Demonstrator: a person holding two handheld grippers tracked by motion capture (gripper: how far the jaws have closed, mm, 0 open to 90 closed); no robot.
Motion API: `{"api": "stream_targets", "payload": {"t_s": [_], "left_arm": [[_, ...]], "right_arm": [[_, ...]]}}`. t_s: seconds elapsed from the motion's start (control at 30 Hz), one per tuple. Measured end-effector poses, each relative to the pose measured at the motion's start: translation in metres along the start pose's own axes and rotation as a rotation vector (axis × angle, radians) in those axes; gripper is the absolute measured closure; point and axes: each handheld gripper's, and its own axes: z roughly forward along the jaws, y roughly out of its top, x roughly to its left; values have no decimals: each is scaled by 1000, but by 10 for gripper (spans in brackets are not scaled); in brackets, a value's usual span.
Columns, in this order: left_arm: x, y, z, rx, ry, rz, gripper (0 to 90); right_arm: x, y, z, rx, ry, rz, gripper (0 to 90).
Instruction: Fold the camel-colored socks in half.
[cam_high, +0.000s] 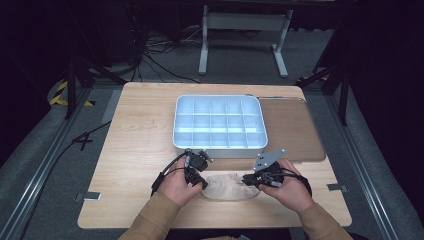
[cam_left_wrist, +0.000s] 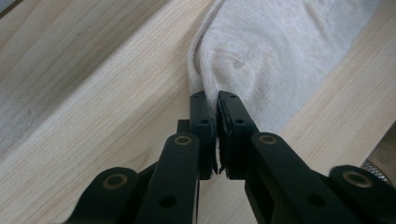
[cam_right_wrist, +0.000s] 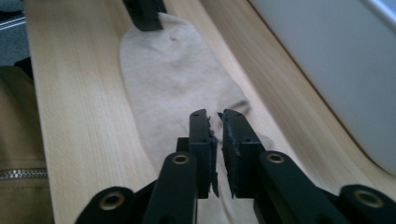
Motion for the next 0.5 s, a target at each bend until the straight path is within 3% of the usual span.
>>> {"api": "stream_targets", "payload": {"t_s": [0.23, 0.37, 0.5], "left_arm": [[-1, -1, -2, -1, -6, 4, 853], [-1, -2, -2, 2, -11, 2, 853], [0, -2, -3, -5, -10, 4, 853]], "right_arm": [[12, 6, 21, -26, 26, -23, 885], [15, 5, 37, 12, 48, -18, 890], [17, 4, 43, 31, 51, -23, 892]]}}
